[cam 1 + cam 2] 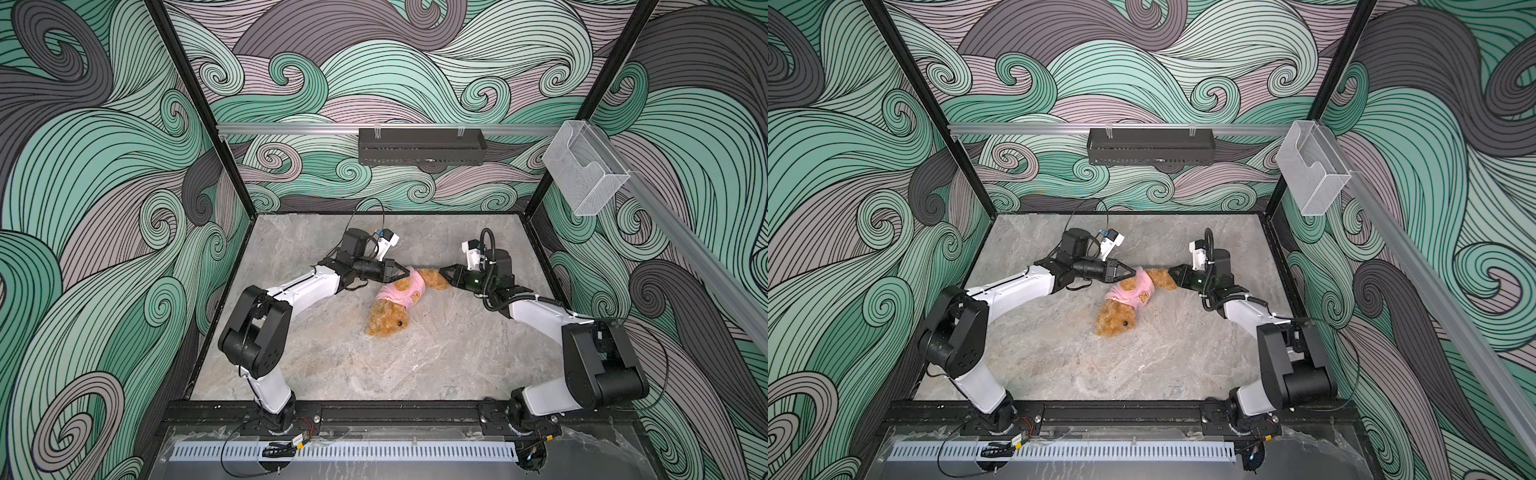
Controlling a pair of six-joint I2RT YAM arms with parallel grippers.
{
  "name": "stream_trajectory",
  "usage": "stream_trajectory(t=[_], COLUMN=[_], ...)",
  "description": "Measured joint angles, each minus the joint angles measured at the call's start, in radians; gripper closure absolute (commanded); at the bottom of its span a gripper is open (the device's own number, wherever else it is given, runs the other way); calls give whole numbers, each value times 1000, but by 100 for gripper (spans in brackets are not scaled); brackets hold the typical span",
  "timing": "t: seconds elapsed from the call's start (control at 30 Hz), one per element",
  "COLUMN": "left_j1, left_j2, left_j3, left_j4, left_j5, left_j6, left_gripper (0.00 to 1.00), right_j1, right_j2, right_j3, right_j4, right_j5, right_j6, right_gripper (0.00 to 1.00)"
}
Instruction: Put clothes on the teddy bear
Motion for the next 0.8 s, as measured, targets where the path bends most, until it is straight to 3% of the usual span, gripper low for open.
stream_trajectory(t=[0.43,0.63,0.8], left_j1=[-53,-116,-113], left_j2=[0,10,8], left_j3=[95,146,165], left_j4=[-29,-62,-105], left_j5=[-217,-231,-221], left_j6=[-156,-175,-152], left_gripper=[100,100,98], right_j1=[8,5,3], right_j2=[-119,-201,-303], right_j3=[0,-1,-11], right_j4=[-127,-181,-202], right_j5=[100,179,250], right_j6=[-100,-148,-198], right_gripper=[53,49,47])
